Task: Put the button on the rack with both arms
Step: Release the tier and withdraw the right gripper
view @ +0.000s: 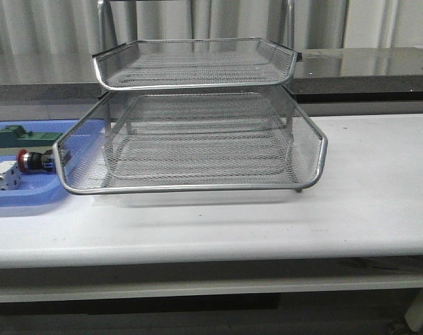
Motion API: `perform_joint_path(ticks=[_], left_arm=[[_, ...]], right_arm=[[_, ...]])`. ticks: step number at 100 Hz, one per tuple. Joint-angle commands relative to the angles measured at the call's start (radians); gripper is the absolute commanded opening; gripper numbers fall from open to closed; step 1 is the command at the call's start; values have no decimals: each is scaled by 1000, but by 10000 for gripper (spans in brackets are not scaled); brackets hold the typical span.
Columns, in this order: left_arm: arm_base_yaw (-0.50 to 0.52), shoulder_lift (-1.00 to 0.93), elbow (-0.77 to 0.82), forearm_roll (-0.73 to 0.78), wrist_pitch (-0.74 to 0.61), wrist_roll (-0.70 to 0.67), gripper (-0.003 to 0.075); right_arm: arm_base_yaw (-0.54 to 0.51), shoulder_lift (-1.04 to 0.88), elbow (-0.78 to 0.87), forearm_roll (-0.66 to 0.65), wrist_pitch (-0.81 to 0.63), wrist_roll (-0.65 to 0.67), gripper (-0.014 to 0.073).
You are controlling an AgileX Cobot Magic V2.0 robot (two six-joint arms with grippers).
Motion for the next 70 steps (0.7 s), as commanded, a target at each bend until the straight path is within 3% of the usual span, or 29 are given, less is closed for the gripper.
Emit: perform_joint_path(ticks=[1, 33, 70], left_arm=[[3, -37, 46, -4, -87, -11, -20], [3, -37, 46, -4, -87, -11, -20], [3, -37, 46, -4, -87, -11, -20]], right_arm=[[4, -51, -61, -42, 9, 29, 563], [4, -191, -100, -46, 61, 65, 562], [4, -206, -99, -47, 59, 65, 562]])
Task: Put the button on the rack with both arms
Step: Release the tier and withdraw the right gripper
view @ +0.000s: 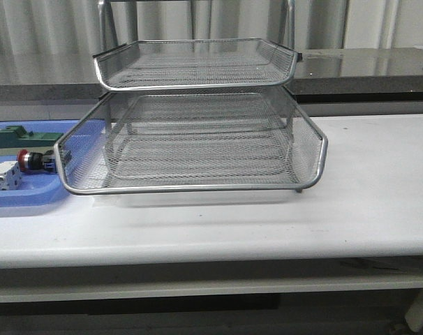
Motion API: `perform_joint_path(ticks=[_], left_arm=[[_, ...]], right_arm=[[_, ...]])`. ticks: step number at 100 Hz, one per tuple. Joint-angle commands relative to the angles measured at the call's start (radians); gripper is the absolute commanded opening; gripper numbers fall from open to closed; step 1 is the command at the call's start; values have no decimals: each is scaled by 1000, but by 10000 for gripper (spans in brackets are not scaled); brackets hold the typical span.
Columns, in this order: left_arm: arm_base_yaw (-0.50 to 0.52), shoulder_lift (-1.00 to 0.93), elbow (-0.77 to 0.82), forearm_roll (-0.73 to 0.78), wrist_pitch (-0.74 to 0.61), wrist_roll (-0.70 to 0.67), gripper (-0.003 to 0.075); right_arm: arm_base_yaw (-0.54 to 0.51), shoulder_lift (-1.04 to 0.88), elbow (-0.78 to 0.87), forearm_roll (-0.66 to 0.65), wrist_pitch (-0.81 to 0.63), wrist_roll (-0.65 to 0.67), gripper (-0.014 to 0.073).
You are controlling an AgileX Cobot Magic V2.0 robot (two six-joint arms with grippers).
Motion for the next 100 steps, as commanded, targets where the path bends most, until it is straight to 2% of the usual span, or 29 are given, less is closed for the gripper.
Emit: perform_joint_path(ticks=[1, 23, 33, 40, 59, 73, 100], left_arm=[[3, -37, 46, -4, -87, -11, -20], [3, -37, 46, -4, -87, -11, -20], [3, -37, 46, -4, -87, -11, -20], [3, -37, 46, -4, -87, -11, -20], [3, -37, 46, -4, -87, -11, -20], [3, -37, 46, -4, -87, -11, -20], [3, -37, 46, -4, -87, -11, -20]], right_arm=[[4, 1, -29, -11, -57, 2, 562], [4, 1, -29, -11, -57, 2, 557], [4, 1, -29, -13, -58, 2, 500], [4, 1, -29, -13, -58, 2, 420], [4, 1, -29, -13, -58, 2, 121], [4, 1, -29, -13, -58, 2, -64], [4, 1, -29, -13, -57, 2, -67]])
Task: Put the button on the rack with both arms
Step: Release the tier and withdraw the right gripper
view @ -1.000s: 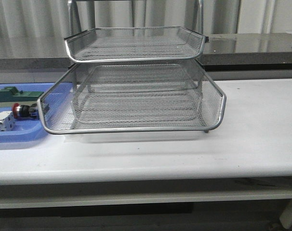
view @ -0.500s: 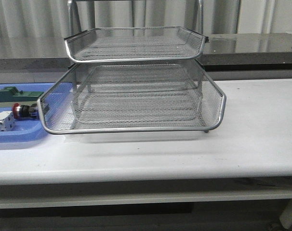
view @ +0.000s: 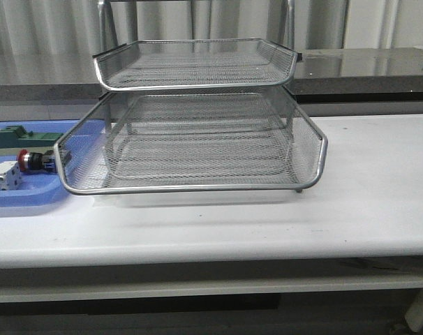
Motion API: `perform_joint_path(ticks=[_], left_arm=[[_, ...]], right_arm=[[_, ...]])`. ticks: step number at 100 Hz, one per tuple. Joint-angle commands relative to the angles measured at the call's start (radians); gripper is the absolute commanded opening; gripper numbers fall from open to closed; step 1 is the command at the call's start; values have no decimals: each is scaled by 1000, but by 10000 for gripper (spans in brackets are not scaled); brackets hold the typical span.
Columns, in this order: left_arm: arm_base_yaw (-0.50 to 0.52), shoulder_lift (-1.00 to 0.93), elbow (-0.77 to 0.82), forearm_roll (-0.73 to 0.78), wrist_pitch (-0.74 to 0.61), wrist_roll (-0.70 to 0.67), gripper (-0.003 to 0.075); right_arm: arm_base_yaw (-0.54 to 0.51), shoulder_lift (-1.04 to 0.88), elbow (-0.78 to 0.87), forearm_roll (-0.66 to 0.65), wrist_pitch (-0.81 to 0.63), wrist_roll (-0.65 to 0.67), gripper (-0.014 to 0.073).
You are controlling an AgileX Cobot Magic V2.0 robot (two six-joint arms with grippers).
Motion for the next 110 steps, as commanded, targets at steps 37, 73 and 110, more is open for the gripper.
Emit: perform_joint_path(ticks=[37, 73, 110], left_arm=[[3, -25, -6, -84, -107, -11, -20], [3, 305, -359, -128, 72, -9, -20], [3, 895, -858, -82, 448, 4, -20]], right_arm=[[4, 1, -29, -12, -57, 0, -67], [4, 1, -29, -12, -57, 0, -67], [4, 1, -29, -12, -57, 0, -67]])
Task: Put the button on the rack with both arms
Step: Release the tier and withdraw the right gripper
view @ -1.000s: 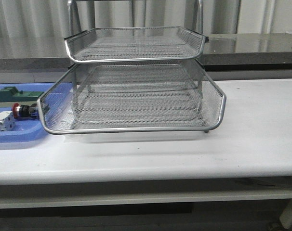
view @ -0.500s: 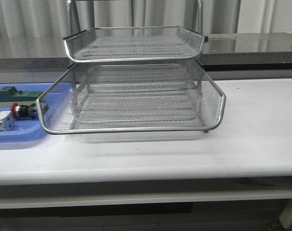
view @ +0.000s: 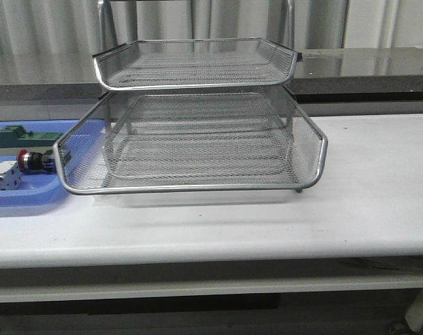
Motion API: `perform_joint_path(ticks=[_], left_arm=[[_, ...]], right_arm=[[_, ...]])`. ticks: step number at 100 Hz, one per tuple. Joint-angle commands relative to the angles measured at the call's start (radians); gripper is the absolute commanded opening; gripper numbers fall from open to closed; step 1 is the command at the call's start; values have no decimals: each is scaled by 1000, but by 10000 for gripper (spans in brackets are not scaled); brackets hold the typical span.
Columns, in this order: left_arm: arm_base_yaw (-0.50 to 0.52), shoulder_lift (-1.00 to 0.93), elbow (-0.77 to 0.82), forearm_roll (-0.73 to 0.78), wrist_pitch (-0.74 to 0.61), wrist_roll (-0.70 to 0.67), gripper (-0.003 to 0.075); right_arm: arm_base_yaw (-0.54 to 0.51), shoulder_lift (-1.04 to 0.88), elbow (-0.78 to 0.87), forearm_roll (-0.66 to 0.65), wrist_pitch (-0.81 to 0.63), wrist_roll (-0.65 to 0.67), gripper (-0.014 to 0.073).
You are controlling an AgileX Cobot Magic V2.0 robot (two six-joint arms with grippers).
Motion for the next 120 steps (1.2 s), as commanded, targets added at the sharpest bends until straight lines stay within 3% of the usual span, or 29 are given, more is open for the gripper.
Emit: perform_joint_path(ticks=[1, 23, 46, 59, 78, 85, 92, 111, 114, 120], left_arm=[[3, 118, -134, 27, 27, 2, -20], [3, 459, -388, 54, 186, 12, -20], [1, 734, -614, 49, 384, 119, -20], [1, 830, -708, 35, 515, 207, -20], [1, 868, -747, 32, 545, 257, 1], [1, 868, -755, 25, 550, 289, 71], [1, 868, -756, 17, 560, 324, 191], [1, 868, -756, 17, 590, 340, 683], [1, 868, -756, 17, 590, 340, 722], [1, 868, -756, 17, 585, 340, 703]], right_arm=[[4, 1, -29, -10, -59, 0, -67], [4, 1, -29, -10, -59, 0, -67], [4, 1, -29, -10, -59, 0, -67], [4, 1, -29, -10, -59, 0, -67], [4, 1, -29, -10, -59, 0, -67], [4, 1, -29, -10, -59, 0, -67], [4, 1, -29, -10, -59, 0, -67], [4, 1, -29, -10, -59, 0, -67], [4, 1, -29, -10, -59, 0, -67], [4, 1, -29, -10, -59, 0, -67]])
